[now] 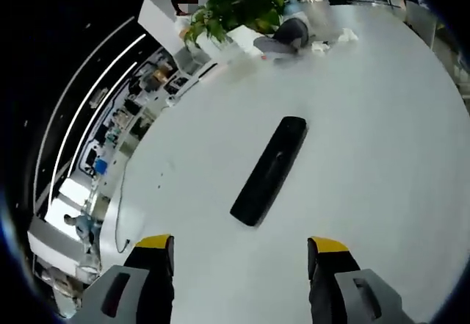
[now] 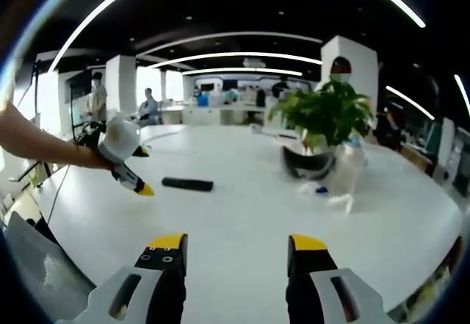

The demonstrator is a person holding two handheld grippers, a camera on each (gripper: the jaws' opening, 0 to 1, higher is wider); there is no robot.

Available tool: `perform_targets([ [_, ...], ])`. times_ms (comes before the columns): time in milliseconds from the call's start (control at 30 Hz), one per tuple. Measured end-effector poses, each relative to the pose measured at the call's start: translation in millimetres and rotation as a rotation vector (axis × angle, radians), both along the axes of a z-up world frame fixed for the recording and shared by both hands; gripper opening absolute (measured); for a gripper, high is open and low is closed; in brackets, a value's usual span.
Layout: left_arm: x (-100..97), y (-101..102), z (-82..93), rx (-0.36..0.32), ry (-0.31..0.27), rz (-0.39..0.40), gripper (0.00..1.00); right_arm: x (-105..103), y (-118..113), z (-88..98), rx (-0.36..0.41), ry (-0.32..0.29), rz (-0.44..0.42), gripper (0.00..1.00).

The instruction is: Press the specified remote control buttons in sequence, fully releasing each button before pressing the next.

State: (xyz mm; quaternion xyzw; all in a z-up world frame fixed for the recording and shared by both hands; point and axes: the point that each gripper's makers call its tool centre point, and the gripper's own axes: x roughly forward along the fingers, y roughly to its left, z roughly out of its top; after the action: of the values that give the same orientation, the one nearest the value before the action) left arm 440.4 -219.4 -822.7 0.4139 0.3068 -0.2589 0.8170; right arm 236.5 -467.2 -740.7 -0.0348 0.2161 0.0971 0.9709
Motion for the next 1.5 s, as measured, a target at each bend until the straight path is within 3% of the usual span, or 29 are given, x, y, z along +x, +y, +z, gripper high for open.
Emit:
perform_targets([
  [300,14.9,-8.9,-11.0,0.064,0.021,-0.044,0.75,-0.3,-0.3,-1.7,-0.002,0.009,-0.001,0.52],
  [533,27.6,-15.7,-13.0,0.073,0.037,-0.070,0.70,-0.5,0.9,-2.5,-0.006,0.016,0.005,0.52],
  [733,33.5,-22.2,-17.3,0.112,0.087,-0.132,0.67,-0.4,0.8,-3.3,-0.006,0.020,0.006,0.51],
  [900,33.7,-25.7,-23.2,0.140,0.151,-0.177,0.58,-0.6,0.4,-3.8,-0.007,0.022,0.005,0.51],
  [1200,42.6,-34.4,-24.8,0.212,0.128,-0.258,0.45,-0.6,-0.2,-3.7,0.002,0.023,0.001,0.51],
  [1333,38.0,-37.6,-27.1,0.210,0.174,-0.299,0.40,-1.0,-0.2,-3.7,-0.002,0.022,0.001,0.51],
  [1500,42.0,-37.8,-28.7,0.195,0.238,-0.312,0.41,-0.8,-1.5,-3.6,-0.002,0.021,-0.006,0.50],
])
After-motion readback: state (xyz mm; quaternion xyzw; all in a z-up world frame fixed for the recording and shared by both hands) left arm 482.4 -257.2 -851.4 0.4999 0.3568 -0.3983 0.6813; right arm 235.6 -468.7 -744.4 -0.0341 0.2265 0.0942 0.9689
